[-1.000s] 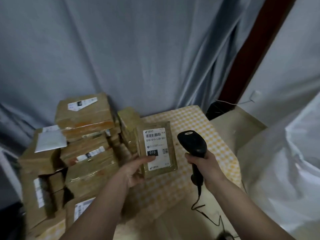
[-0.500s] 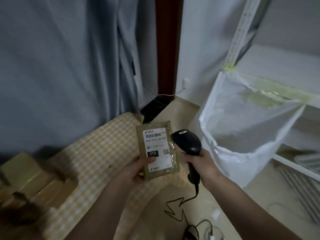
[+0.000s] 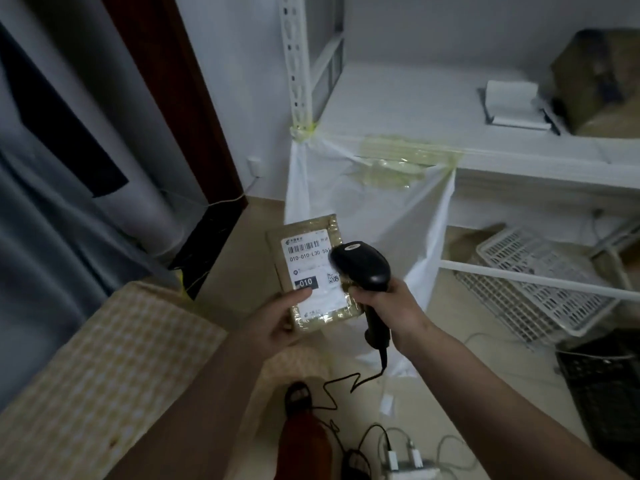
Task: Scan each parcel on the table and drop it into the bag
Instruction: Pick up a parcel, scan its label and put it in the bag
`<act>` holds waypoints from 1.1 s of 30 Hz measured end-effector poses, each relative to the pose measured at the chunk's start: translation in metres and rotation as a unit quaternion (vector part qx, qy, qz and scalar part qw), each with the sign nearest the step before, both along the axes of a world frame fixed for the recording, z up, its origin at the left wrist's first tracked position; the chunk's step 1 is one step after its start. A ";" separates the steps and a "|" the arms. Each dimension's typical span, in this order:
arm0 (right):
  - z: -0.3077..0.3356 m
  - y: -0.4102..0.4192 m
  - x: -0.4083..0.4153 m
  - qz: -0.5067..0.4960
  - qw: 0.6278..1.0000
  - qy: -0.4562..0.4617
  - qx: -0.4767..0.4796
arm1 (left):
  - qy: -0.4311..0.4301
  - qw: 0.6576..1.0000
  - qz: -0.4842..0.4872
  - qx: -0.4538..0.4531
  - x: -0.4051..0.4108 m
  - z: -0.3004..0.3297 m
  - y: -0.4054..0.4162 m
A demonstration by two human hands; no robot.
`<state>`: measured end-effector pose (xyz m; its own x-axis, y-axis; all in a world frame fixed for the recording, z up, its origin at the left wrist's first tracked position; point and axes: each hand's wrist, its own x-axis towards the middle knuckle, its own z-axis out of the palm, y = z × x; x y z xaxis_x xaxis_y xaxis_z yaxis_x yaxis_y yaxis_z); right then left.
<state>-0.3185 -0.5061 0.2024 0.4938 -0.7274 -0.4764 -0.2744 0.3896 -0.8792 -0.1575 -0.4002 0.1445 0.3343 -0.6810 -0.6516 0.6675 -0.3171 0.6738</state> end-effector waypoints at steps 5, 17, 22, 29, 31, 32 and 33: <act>0.008 -0.052 0.000 -0.079 0.997 -0.018 -0.011 | -0.039 0.999 -0.020 0.016 0.022 0.009 -0.085; -0.047 -0.139 0.055 -0.201 0.976 0.005 0.090 | -0.042 0.980 -0.135 0.140 0.091 -0.065 -0.224; -0.099 -0.157 0.064 -0.231 0.964 0.044 0.125 | 0.019 0.945 -0.195 0.261 0.095 -0.128 -0.244; -0.146 -0.171 0.070 -0.255 0.948 0.089 0.169 | -0.183 0.888 -0.238 0.349 0.103 -0.200 -0.261; -0.153 -0.173 0.072 -0.248 0.947 0.097 0.178 | -0.341 0.735 -0.442 0.385 0.108 -0.211 -0.251; -0.155 -0.174 0.073 -0.247 0.947 0.098 0.183 | -0.400 0.620 -0.557 0.382 0.110 -0.212 -0.243; -0.156 -0.174 0.074 -0.245 0.946 0.098 0.187 | -0.428 0.507 -0.652 0.366 0.111 -0.208 -0.236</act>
